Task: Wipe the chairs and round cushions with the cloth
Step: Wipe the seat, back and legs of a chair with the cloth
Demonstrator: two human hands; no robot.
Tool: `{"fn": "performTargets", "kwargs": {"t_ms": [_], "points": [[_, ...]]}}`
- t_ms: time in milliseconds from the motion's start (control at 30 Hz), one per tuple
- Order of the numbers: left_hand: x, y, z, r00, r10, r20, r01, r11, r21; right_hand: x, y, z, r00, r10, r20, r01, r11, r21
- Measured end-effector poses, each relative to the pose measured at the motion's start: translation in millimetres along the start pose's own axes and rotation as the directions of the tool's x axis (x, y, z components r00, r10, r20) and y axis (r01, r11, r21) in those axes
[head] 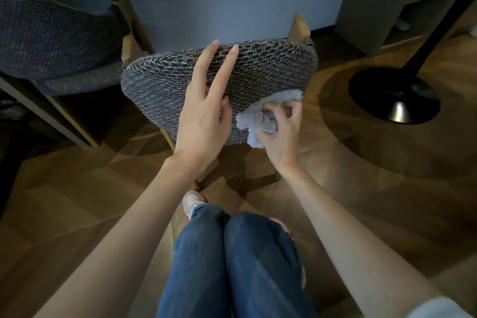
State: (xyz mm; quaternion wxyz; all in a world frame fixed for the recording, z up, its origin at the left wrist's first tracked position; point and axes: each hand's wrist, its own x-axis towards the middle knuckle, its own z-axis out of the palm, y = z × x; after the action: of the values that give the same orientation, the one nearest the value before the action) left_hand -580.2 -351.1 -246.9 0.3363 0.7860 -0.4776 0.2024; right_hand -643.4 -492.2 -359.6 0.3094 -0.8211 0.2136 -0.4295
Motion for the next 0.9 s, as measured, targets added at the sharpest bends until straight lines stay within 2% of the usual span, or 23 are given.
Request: {"fn": "performTargets", "kwargs": {"t_ms": [100, 200, 267, 333, 433, 533, 667, 733, 800, 833, 900], "points": [[0.4, 8.7, 1.1, 1.000, -0.003, 0.003, 0.003, 1.000, -0.022, -4.9, 4.2, -4.5, 0.995, 0.094, 0.025, -0.095, 0.994, 0.056], [1.5, 19.2, 6.9, 1.000, -0.028, 0.004, 0.028, 0.997, -0.067, -0.7, -14.6, -22.3, 0.980, 0.172, -0.103, -0.154, 0.974, 0.167], [3.9, 24.2, 11.6, 1.000, -0.011, -0.001, 0.011, 0.998, -0.061, 15.6, -35.0, -38.2, 0.948, 0.130, -0.292, -0.066, 0.973, 0.219], [7.6, 29.6, 15.1, 1.000, 0.008, 0.004, -0.008, 0.999, -0.054, 34.2, -46.6, -46.6, 0.921, 0.066, -0.385, 0.023, 0.975, 0.221], [15.2, 33.5, 18.7, 0.999, 0.029, 0.026, -0.028, 0.999, -0.047, 37.1, -42.5, -34.5, 0.938, 0.080, -0.338, -0.002, 0.974, 0.225], [22.0, 32.4, 22.1, 0.997, 0.036, 0.063, -0.034, 0.999, -0.028, 18.0, -19.2, -14.4, 0.955, 0.201, -0.216, -0.138, 0.951, 0.275], [25.8, 32.3, 25.3, 0.995, 0.058, 0.076, -0.059, 0.998, 0.000, 5.4, 10.9, -1.2, 0.946, 0.314, -0.083, -0.285, 0.924, 0.254], [25.9, 34.7, 25.7, 0.996, 0.056, 0.073, -0.057, 0.998, 0.001, 4.1, 20.5, -4.7, 0.907, 0.422, 0.005, -0.410, 0.878, 0.248], [25.3, 36.9, 26.8, 0.996, 0.052, 0.076, -0.053, 0.999, 0.010, 8.7, 21.1, -14.5, 0.861, 0.508, -0.014, -0.480, 0.822, 0.308], [26.3, 37.4, 27.9, 0.996, 0.053, 0.073, -0.054, 0.998, 0.017, 16.3, 16.0, -21.6, 0.853, 0.517, -0.076, -0.463, 0.815, 0.350], [28.9, 38.3, 30.1, 0.996, 0.051, 0.068, -0.053, 0.998, 0.028, 36.6, -2.9, -38.7, 0.867, 0.441, -0.230, -0.329, 0.855, 0.401]]}}
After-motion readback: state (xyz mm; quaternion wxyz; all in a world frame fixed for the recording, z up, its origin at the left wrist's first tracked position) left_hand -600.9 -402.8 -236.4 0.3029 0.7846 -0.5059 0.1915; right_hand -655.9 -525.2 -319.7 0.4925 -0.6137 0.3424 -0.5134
